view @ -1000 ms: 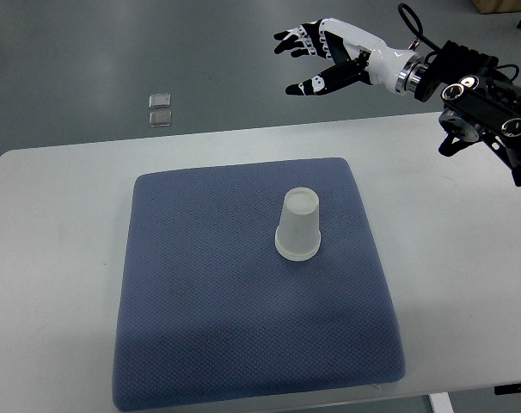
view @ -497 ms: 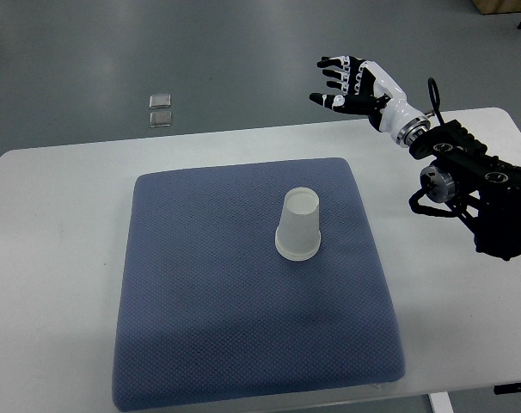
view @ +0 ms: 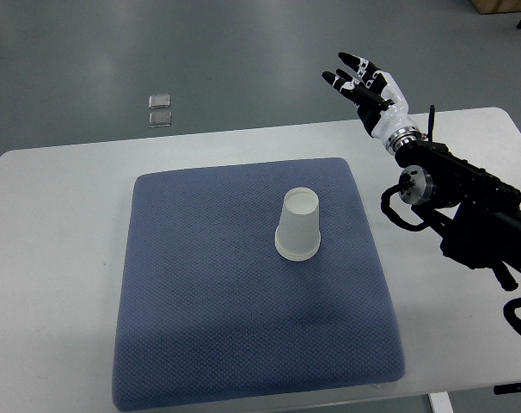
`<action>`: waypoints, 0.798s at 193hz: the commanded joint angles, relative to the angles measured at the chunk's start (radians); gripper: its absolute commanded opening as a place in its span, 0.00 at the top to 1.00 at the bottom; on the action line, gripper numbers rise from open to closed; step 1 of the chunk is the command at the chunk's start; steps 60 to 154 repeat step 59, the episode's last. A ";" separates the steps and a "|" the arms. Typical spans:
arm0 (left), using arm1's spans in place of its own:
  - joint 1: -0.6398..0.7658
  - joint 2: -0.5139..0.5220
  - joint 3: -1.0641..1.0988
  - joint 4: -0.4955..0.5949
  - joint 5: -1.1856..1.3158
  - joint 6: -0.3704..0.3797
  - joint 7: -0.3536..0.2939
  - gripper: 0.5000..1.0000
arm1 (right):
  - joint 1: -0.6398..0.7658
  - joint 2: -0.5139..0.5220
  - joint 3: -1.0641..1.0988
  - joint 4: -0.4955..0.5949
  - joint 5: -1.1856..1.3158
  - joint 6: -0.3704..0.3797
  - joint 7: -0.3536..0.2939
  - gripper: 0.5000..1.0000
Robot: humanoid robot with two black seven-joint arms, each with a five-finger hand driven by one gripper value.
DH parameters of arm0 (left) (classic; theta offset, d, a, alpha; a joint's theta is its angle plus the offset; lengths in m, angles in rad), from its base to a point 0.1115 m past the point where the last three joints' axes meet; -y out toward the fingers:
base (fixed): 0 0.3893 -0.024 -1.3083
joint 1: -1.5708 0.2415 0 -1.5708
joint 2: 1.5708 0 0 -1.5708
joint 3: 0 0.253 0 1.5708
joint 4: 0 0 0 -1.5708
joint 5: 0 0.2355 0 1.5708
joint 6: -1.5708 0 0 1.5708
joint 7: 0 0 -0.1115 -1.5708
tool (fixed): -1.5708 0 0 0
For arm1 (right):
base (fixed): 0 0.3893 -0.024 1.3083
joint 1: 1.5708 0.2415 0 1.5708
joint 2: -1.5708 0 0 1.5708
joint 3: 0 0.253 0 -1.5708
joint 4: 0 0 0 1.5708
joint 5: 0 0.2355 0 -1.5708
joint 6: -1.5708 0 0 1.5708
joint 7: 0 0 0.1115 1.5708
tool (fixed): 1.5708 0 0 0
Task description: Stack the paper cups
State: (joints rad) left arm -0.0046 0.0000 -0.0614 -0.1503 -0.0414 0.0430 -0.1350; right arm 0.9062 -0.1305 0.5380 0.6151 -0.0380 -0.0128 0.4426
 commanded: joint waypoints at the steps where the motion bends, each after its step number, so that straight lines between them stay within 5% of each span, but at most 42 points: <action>1: 0.000 0.000 0.000 0.000 0.000 0.000 0.000 0.00 | -0.003 0.002 0.000 0.000 -0.002 -0.004 0.002 0.17; 154: 0.000 0.000 0.000 0.000 0.000 0.000 0.000 0.00 | -0.029 0.003 0.008 0.000 0.009 -0.006 0.042 0.17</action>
